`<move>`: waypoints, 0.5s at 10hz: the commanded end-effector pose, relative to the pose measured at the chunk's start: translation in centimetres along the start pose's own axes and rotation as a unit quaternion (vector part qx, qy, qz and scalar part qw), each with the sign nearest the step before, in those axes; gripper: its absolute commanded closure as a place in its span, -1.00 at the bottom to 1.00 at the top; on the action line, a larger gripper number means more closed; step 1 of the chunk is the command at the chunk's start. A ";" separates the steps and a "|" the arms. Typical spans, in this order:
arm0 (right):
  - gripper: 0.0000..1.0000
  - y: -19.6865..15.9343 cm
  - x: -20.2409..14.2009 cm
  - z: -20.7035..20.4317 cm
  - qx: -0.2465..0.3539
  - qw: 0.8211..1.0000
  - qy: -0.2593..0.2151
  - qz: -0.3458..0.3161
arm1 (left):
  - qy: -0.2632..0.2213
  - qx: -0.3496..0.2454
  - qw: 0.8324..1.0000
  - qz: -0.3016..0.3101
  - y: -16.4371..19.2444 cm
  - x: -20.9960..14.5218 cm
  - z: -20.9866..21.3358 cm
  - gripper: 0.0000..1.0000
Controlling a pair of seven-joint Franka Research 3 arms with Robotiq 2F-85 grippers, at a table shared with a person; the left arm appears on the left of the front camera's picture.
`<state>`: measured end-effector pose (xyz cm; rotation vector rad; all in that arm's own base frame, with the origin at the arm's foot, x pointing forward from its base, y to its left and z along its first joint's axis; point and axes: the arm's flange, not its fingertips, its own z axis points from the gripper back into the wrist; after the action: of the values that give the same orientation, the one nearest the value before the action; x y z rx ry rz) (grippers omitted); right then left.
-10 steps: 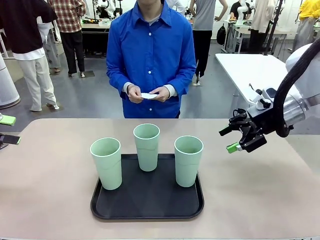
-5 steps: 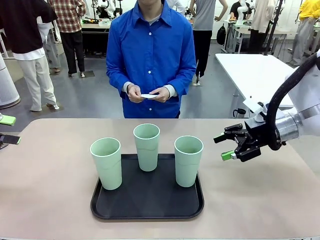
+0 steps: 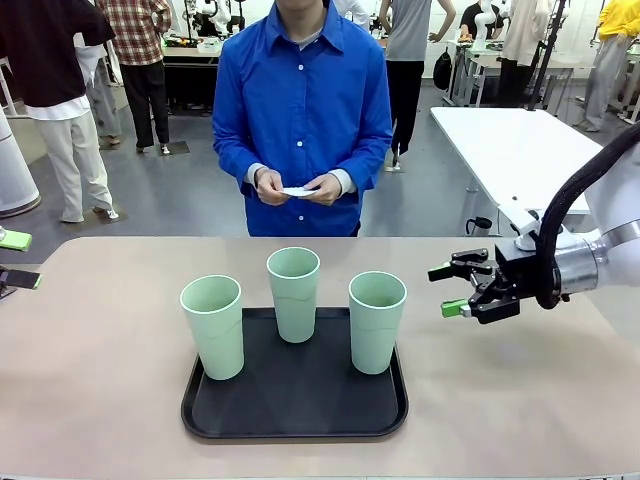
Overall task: Place coasters on the table and set cups on them.
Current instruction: Pick up one Reusable plastic cup and place it on a coaster set by the human.
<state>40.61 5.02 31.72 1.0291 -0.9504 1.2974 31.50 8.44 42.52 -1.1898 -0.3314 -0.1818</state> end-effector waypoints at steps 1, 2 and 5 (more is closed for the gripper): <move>-1.00 0.0 0.6 -0.1 0.004 1.000 0.013 0.000 | -0.004 -0.005 1.000 -0.003 0.0 0.0 0.1 -1.00; -1.00 0.0 0.6 -0.1 0.004 1.000 0.013 0.000 | -0.004 -0.005 1.000 -0.003 0.0 0.0 0.1 -1.00; -1.00 -0.4 -0.7 -0.6 0.006 1.000 0.005 0.001 | -0.004 -0.005 1.000 -0.003 0.0 0.0 0.1 -1.00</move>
<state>40.62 5.23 31.63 1.0317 -0.9459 1.3026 31.50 8.44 42.52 -1.1898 -0.3314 -0.1818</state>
